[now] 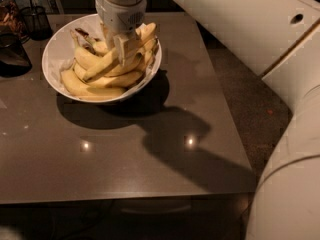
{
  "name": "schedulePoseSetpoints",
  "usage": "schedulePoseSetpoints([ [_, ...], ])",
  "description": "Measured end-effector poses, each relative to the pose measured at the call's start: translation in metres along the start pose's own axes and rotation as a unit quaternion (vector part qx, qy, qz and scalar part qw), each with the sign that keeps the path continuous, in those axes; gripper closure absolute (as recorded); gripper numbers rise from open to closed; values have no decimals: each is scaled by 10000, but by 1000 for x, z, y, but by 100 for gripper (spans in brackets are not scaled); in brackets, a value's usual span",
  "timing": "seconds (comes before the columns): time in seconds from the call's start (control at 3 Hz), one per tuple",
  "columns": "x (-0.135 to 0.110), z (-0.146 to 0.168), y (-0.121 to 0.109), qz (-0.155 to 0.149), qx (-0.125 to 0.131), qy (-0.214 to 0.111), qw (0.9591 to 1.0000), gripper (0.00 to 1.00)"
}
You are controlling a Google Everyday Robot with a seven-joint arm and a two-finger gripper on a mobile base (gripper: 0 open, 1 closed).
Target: Pick banana from white bowl
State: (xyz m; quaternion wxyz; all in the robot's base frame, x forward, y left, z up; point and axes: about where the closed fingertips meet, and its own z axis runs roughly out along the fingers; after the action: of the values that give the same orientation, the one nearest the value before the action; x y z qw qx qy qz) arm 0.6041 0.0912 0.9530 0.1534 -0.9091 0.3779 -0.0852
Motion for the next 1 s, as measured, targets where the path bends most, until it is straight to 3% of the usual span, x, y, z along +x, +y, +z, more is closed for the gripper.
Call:
schedulePoseSetpoints([
  [0.33,-16,-54,3,542,339,75,9979,100],
  [0.67,-16,-53,1,543,366,74,9978,100],
  [1.0,-24,-67,15,784,415,101,9960,100],
])
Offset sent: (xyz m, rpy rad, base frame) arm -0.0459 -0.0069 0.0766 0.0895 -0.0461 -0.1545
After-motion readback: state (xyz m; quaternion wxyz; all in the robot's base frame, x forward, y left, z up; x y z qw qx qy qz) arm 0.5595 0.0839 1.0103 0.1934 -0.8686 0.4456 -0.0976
